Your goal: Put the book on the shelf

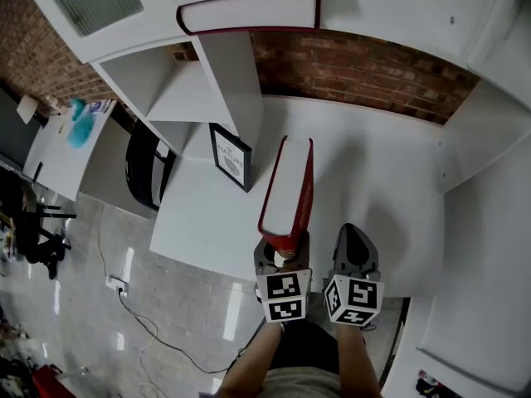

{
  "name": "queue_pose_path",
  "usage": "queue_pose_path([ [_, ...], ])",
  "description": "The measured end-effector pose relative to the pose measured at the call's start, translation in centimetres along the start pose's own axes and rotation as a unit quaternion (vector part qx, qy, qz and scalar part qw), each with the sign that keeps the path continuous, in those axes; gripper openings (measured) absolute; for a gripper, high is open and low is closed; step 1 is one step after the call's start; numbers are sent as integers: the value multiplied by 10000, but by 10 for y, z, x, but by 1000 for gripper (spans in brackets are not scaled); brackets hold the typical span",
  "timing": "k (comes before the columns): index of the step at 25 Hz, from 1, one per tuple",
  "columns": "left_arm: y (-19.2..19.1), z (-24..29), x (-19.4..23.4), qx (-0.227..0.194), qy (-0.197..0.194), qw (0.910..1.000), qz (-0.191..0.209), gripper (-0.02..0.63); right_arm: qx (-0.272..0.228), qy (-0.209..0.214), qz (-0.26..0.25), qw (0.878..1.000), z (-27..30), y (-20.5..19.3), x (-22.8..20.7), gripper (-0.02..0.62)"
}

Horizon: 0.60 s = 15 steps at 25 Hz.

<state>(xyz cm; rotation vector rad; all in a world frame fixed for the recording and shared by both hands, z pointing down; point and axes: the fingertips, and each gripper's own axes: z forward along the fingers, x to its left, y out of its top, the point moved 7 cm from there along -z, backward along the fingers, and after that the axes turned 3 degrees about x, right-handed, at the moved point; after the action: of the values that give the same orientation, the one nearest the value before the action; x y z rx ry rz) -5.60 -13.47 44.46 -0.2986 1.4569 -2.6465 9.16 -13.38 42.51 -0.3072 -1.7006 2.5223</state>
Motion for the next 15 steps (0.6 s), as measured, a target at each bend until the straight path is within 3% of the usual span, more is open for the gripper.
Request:
queue_pose_path([
  [15,15,52,23,122,-253,9995,162,244,-4,-217,78,9997,50,10,8,17],
])
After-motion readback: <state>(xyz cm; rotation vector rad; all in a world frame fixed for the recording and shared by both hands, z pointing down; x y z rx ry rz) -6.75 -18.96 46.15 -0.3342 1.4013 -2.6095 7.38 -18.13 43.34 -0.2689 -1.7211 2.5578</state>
